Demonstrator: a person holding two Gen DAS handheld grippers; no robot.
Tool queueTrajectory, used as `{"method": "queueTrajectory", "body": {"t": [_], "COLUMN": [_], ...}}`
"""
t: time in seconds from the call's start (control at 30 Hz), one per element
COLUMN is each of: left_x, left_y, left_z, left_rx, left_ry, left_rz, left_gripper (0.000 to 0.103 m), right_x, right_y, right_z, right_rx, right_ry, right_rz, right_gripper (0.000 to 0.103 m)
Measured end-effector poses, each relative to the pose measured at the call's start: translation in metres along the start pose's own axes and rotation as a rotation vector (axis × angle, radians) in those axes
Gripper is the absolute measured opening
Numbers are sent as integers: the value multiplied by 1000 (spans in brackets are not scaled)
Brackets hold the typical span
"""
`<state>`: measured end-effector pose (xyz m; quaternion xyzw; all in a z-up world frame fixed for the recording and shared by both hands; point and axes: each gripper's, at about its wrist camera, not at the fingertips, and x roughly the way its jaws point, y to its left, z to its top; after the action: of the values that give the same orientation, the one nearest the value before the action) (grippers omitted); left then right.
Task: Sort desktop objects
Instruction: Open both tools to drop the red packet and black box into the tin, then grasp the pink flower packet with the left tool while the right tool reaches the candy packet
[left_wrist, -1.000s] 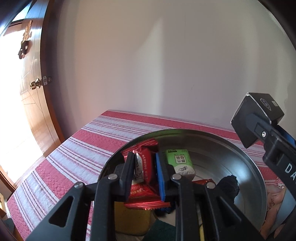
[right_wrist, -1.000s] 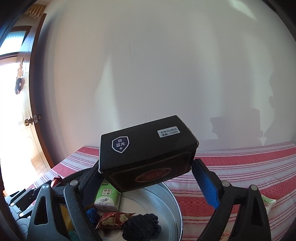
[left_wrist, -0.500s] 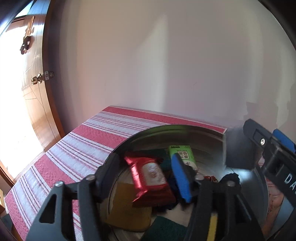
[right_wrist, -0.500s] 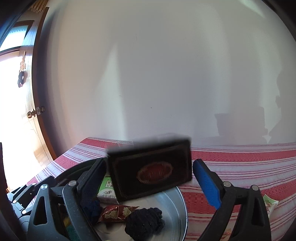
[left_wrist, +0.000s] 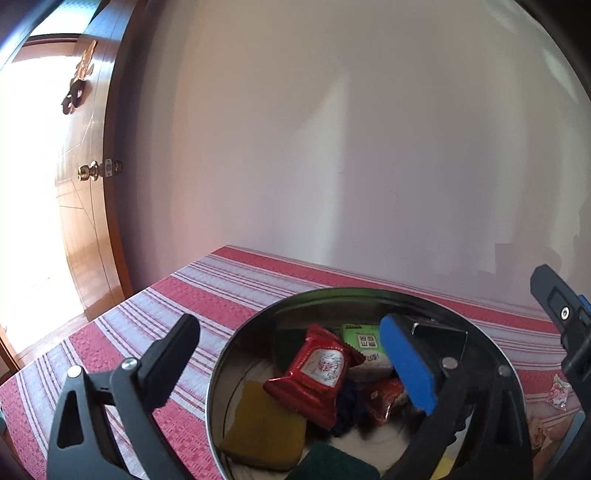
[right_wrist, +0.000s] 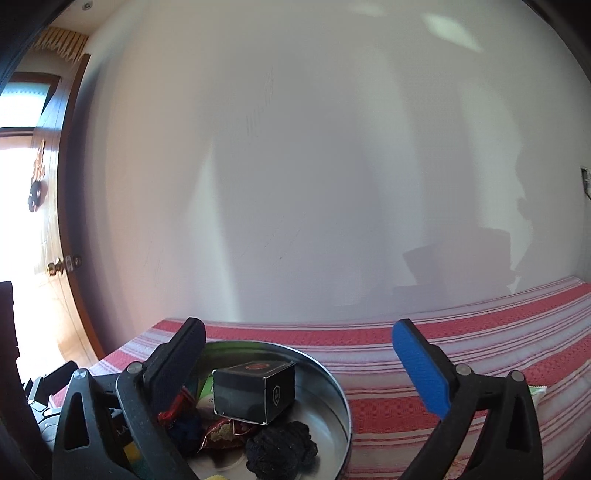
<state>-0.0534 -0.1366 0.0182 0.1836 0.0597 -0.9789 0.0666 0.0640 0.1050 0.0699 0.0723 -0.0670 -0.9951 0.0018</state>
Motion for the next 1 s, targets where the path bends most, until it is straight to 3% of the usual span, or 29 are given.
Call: {"method": "queueTrajectory", "body": {"t": [0.2,0.4,0.57,0.77,0.9,1.0], "left_x": [-18,-24,-28,-34,-37,-39], "left_y": [1,-7,-9,-11,-14,-11], "left_z": [-1,-6,-10,-15,-16,-17], "left_rx": [10,40,43,41,42,22], "left_ry": [-113,-141,-158,-167,-164,-165], "left_rz": [47,63,60,55,55,23], "left_gripper": [102,102,102,103,103,103], "right_x": [-11,-11,-16,-5,-3,-4], "right_y": [2,5,3,-1,-9,-15], "right_z": [-3,-7,-16,-21,-21,-20], "right_rx": [-26,-48,-38,-31,8,-61], "right_ry": [-52,-76,-169,-109,-125,-119], "right_rz": [-27,-61,-83,-77,-55,-100], "right_gripper": [103,103,103,103,103,102]}}
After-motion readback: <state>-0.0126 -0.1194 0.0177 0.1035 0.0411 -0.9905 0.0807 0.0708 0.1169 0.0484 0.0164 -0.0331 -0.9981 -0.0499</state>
